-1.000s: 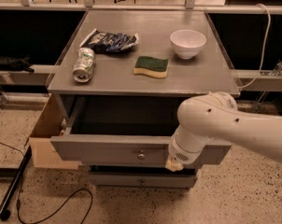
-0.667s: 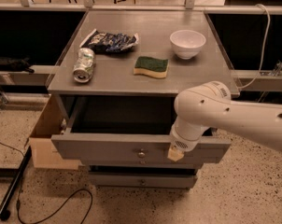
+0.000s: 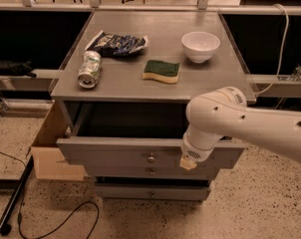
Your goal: Close top drawer
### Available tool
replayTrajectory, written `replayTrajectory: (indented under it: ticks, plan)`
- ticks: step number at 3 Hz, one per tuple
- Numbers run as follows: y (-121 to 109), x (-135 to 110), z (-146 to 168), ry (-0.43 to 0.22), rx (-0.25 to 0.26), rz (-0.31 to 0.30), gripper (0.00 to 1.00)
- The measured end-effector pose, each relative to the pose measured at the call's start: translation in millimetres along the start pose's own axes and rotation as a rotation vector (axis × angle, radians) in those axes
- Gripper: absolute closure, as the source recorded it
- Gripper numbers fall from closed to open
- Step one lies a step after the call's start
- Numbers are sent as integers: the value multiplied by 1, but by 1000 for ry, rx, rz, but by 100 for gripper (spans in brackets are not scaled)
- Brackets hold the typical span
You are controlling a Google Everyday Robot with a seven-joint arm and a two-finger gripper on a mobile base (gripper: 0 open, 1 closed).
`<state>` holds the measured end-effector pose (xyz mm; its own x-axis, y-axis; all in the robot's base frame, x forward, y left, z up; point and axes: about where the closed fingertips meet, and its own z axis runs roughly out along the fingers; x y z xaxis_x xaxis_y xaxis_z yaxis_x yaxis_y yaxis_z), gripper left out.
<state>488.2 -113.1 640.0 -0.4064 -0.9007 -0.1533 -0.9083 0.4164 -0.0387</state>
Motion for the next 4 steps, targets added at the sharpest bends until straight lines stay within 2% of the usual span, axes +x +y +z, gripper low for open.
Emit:
replayTrajectory:
  ticks: [1, 2, 3, 4]
  plan:
    - [-1, 0, 0, 1, 4, 0, 42]
    - [-1, 0, -1, 0, 4, 0, 19]
    - [-14, -3, -1, -31, 2, 6, 0]
    - [-37, -3, 3, -96, -10, 29, 0]
